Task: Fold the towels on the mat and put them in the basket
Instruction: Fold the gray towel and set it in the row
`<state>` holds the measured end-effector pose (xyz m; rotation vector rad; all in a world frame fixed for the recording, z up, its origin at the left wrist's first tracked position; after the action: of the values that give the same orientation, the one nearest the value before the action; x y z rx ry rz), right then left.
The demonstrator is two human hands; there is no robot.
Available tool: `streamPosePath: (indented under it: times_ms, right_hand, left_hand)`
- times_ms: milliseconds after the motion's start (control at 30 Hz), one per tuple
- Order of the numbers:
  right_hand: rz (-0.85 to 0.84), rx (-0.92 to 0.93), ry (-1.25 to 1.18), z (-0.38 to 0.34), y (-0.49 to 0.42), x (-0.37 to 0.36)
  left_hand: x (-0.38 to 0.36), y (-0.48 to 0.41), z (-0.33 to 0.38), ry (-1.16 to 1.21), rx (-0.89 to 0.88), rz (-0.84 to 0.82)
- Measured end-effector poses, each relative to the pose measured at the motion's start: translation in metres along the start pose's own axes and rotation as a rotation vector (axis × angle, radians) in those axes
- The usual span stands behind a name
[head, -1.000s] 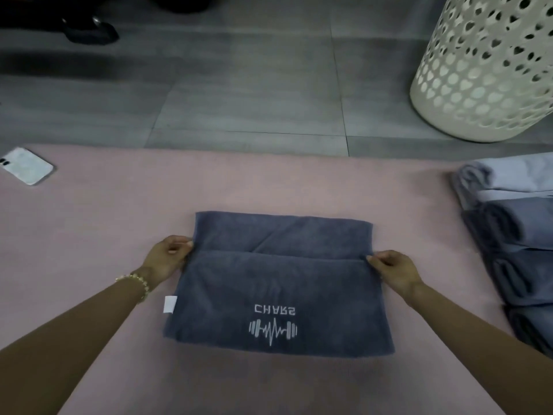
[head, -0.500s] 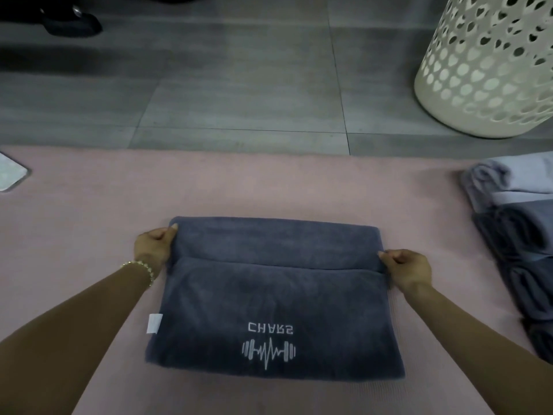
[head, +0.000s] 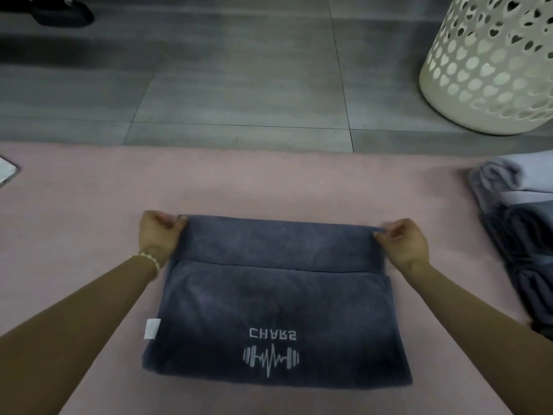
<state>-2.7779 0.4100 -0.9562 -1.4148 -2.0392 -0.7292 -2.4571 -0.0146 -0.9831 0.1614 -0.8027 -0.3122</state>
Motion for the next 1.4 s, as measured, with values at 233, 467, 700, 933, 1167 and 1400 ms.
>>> streamPosePath:
  times_ms: [233, 467, 700, 933, 1167, 1400]
  right_hand:
    - [-0.764, 0.336, 0.147, -0.023, 0.075, -0.076]
    - [-0.947, 0.092, 0.035, -0.006, 0.091, -0.051]
    - [-1.064, -0.132, -0.479, -0.012, 0.099, -0.025]
    - [-0.309, -0.244, -0.638, 0.013, 0.042, -0.031]
    - [-0.089, -0.120, -0.387, 0.015, 0.053, -0.020]
    - [-0.009, -0.033, -0.367, -0.003, 0.036, -0.016]
  left_hand:
    - [-0.061, 0.110, 0.029, -0.678, -0.655, -0.769]
    - [-0.031, 0.108, -0.001, -0.578, -0.092, -0.959]
    - [0.011, 0.142, 0.014, -0.137, 0.214, -1.296]
    - [-0.007, 0.079, -0.015, 0.270, 0.303, -0.599]
    - [-0.010, 0.071, -0.001, 0.174, 0.123, -0.359]
    - [0.002, 0.075, -0.007, 0.374, 0.075, -0.259]
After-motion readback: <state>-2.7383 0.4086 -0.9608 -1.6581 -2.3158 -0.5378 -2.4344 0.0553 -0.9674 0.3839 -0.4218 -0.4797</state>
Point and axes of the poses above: each hand's wrist, its own y-axis away from the middle knuckle, its own x-axis out of the back of the hand, z = x × y, the point moved 10 cm from there along -y, towards the middle knuckle, and after that the axes turned 9 degrees about x, right-handed, at the moved point
